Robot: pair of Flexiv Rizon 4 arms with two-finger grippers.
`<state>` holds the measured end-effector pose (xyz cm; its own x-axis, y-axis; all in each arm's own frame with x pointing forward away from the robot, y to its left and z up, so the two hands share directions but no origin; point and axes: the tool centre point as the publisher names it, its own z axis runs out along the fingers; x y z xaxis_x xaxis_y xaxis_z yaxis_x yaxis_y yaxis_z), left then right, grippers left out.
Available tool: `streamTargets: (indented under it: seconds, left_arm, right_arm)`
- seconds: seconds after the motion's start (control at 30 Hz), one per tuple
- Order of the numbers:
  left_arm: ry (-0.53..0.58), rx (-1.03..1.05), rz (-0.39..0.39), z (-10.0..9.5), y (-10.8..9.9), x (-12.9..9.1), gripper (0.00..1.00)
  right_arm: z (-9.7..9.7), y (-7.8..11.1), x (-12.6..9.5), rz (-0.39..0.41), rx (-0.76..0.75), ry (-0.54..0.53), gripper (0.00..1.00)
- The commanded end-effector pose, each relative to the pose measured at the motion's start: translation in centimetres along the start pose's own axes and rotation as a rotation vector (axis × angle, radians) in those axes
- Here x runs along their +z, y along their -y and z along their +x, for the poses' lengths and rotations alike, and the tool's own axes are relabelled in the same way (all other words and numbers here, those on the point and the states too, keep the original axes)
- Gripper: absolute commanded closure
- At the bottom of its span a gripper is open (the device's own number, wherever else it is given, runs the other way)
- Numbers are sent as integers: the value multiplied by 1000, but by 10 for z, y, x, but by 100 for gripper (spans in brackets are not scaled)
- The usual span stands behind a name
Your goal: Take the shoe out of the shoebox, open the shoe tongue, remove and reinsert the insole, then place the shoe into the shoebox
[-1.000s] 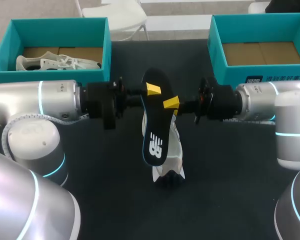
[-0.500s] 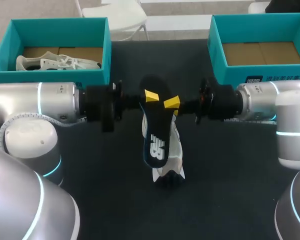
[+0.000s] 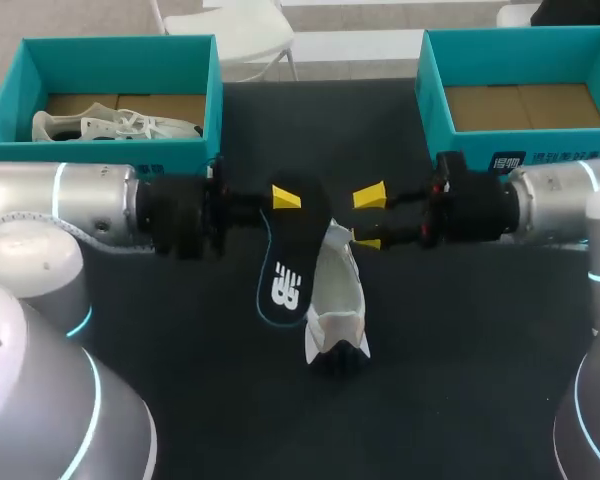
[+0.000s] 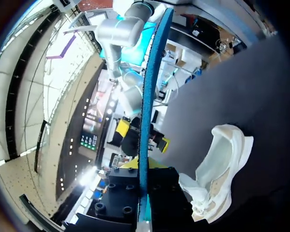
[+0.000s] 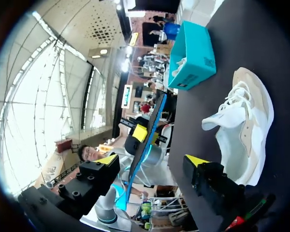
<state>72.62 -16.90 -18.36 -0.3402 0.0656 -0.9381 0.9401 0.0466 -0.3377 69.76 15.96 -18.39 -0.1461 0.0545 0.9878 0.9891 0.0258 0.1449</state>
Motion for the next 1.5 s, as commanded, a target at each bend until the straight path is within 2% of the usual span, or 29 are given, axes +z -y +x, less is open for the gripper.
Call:
streamTargets:
  seconds: [0.03, 0.07, 0.1, 0.13, 0.77, 0.8, 0.83, 0.87, 0.9, 0.93, 0.97, 1.03, 1.07, 1.5]
  left_arm:
    - [-14, -97, 20, -7, 15, -14, 100]
    - [-8, -125, 21, -9, 17, -14, 100]
    - [-8, -171, 33, -10, 19, -15, 100]
    - [-7, -192, 31, -11, 20, -15, 100]
    - [-7, -222, 29, -12, 21, -15, 100]
    - [-7, -222, 29, -12, 21, -15, 100]
    - [-7, -222, 29, -12, 21, -15, 100]
    - [-7, -222, 29, -12, 21, -15, 100]
    - [-7, -222, 29, -12, 21, -15, 100]
    - [-7, -222, 29, -12, 21, -15, 100]
    - [-7, -222, 29, -12, 21, -15, 100]
    - [-7, -222, 29, -12, 21, -15, 100]
    - [-7, -222, 29, -12, 21, -15, 100]
    - [-7, -222, 29, -12, 21, -15, 100]
  right_arm:
    - [29, 6, -17, -5, -246, 295, 0]
    - [34, 4, -17, 9, -335, 336, 0]
    - [37, 2, -16, -12, -449, 327, 0]
    - [39, 2, -17, -24, -492, 338, 0]
    - [39, 2, -17, -24, -492, 338, 0]
    - [34, 1, -18, -9, -565, 377, 0]
    - [32, -1, -20, -53, -657, 412, 0]
    - [33, -4, -21, -14, -777, 477, 0]
    - [32, -5, -22, 17, -800, 530, 0]
    - [31, -7, -23, 31, -913, 541, 0]
    - [33, -10, -24, 92, -962, 614, 0]
    - [33, -14, -23, 220, -1068, 663, 0]
    - [31, -15, -23, 298, -1023, 718, 0]
    - [31, -15, -23, 298, -1023, 718, 0]
